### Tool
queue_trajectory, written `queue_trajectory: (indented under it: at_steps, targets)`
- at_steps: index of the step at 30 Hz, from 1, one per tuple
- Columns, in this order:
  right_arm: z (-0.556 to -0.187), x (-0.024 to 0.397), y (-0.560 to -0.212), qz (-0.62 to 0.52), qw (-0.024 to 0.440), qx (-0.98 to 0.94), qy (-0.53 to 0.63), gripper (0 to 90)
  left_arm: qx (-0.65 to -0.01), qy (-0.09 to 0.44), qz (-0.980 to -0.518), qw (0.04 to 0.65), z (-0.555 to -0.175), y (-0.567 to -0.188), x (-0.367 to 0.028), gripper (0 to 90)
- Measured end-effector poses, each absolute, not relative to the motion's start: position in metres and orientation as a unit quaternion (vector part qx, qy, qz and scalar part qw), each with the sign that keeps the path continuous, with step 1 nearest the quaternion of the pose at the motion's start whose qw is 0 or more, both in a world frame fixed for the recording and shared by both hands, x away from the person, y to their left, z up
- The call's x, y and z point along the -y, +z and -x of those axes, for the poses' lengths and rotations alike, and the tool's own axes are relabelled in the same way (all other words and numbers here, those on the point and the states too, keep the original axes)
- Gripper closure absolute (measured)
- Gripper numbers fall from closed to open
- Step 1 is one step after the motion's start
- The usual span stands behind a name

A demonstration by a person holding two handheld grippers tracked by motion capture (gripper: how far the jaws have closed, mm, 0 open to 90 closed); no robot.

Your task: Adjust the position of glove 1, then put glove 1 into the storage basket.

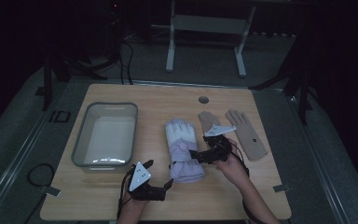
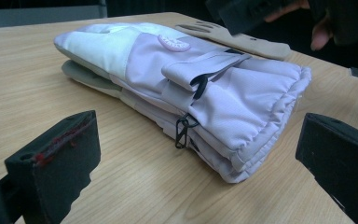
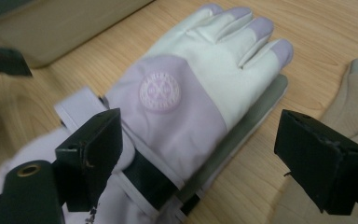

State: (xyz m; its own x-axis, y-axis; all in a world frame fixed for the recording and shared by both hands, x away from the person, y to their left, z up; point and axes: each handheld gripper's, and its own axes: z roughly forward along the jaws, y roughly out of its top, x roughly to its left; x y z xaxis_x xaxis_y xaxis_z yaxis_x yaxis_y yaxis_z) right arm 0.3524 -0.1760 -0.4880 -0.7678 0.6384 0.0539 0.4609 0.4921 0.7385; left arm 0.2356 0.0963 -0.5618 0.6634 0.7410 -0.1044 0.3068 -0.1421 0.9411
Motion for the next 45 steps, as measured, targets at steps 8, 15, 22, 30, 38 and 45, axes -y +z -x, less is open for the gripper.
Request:
queue_trajectory:
  at_steps: [8,15,22,30,38,45]
  targets:
    - [-0.339,0.187,-0.49,-0.323,0.109,-0.848,0.406,13.4,-0.36,0.173,-0.737,0.544,-0.237,-0.551,-0.094,0.0]
    - [-0.336,0.193,-0.48,-0.331,0.109,-0.844,0.408,11.9,-0.35,0.141,-0.75,0.544,-0.241,-0.531,-0.086,0.0]
    - [-0.346,0.189,-0.48,-0.345,0.123,-0.839,0.403,26.0,-0.358,0.147,-0.764,0.516,-0.251,-0.512,-0.072,0.0]
    - [-0.357,0.18,-0.484,-0.341,0.136,-0.835,0.409,45.0,-0.383,0.171,-0.748,0.515,-0.263,-0.498,-0.073,26.6]
    - [-0.359,0.174,-0.495,-0.341,0.115,-0.836,0.415,50.4,-0.424,0.161,-0.774,0.441,-0.274,-0.515,-0.058,39.4]
    - [-0.36,0.179,-0.513,-0.367,0.082,-0.843,0.384,49.3,-0.44,0.146,-0.791,0.399,-0.276,-0.537,-0.049,39.4]
